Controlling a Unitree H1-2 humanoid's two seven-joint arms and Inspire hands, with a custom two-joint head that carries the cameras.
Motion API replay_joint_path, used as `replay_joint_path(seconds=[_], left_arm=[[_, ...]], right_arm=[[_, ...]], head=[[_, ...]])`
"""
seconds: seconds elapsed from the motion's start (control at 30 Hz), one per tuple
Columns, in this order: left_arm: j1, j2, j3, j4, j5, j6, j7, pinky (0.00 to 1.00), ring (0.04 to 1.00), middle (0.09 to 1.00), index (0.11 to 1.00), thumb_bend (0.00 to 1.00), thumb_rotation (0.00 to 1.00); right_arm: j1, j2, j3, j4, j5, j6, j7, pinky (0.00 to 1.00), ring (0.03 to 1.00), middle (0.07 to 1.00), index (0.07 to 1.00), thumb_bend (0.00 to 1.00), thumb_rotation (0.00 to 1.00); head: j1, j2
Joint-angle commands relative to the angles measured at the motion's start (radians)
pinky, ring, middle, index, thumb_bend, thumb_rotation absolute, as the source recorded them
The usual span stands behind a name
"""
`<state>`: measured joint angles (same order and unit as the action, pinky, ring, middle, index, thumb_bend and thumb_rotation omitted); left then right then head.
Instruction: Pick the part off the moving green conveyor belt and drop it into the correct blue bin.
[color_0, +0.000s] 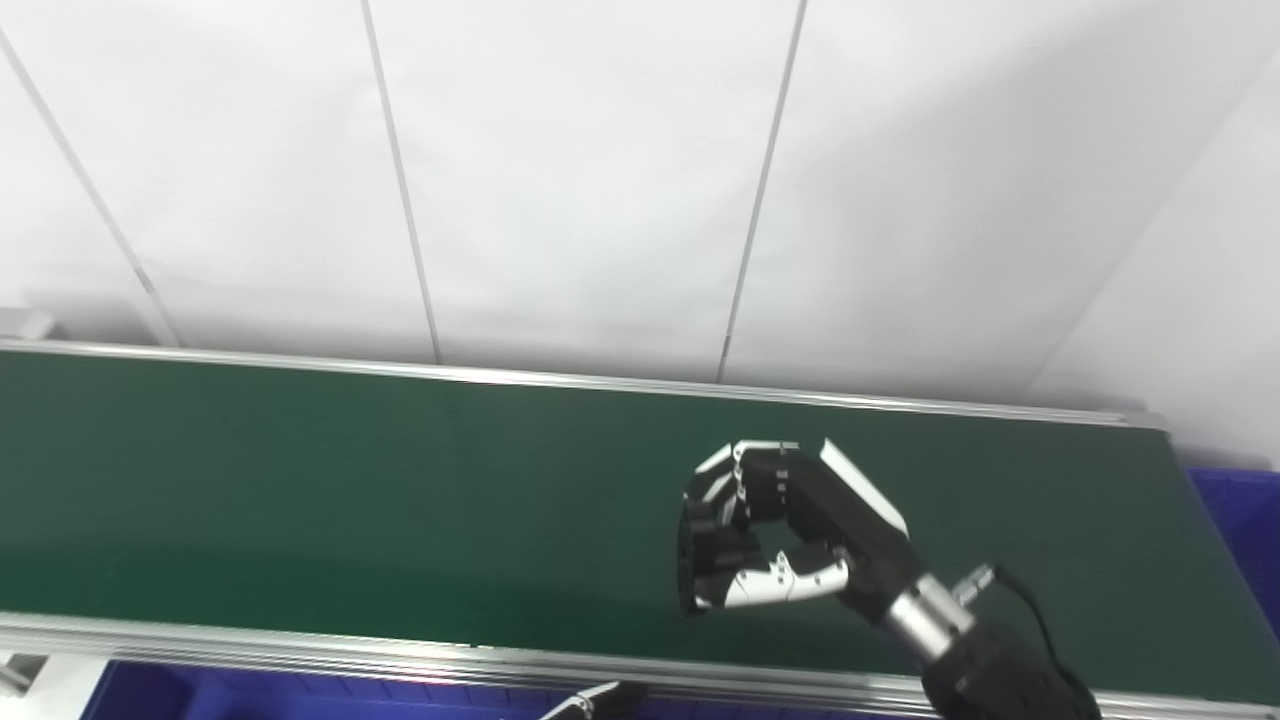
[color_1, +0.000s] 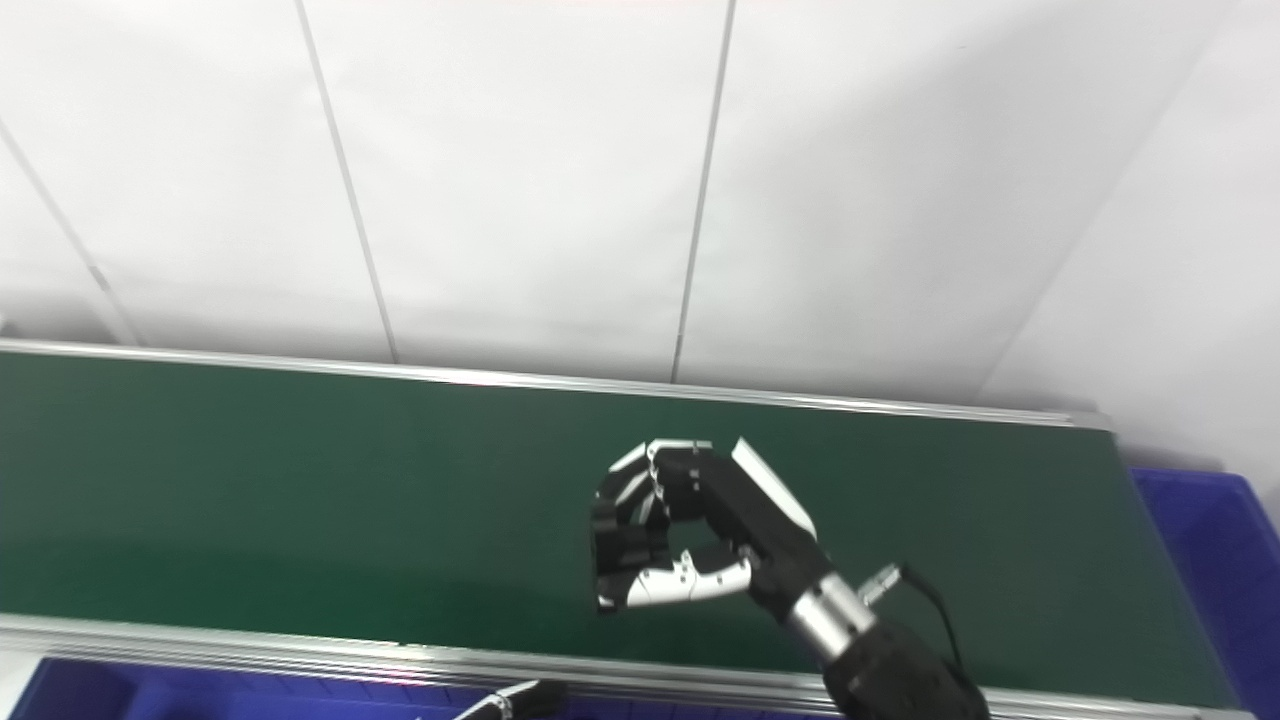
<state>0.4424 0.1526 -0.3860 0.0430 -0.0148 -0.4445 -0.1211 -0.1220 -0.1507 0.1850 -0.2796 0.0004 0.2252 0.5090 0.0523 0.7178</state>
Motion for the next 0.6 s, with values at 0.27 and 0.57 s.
replay_joint_path(seconds=[0.27,0.57], left_arm=[[0.057,0.071,0.06,-0.179,-0.087,0.08,-0.084,0.92,0.93,0.932,0.891,0.83,0.97],[0.066,0.093,0.108,-0.254,-0.176,0.159,-0.121,0.89,0.902,0.906,0.867,0.81,0.94]], right_arm=[[0.188,-0.032,-0.043,-0.195,0.044,0.056,-0.103,0.23,0.277,0.474,0.487,0.52,0.0],[0.316,-0.102,-0.06,-0.283,-0.011,0.065,-0.152,0.23,0.279,0.413,0.535,0.51,0.0]], head=[[-0.08,0.106],[-0.126,0.194]])
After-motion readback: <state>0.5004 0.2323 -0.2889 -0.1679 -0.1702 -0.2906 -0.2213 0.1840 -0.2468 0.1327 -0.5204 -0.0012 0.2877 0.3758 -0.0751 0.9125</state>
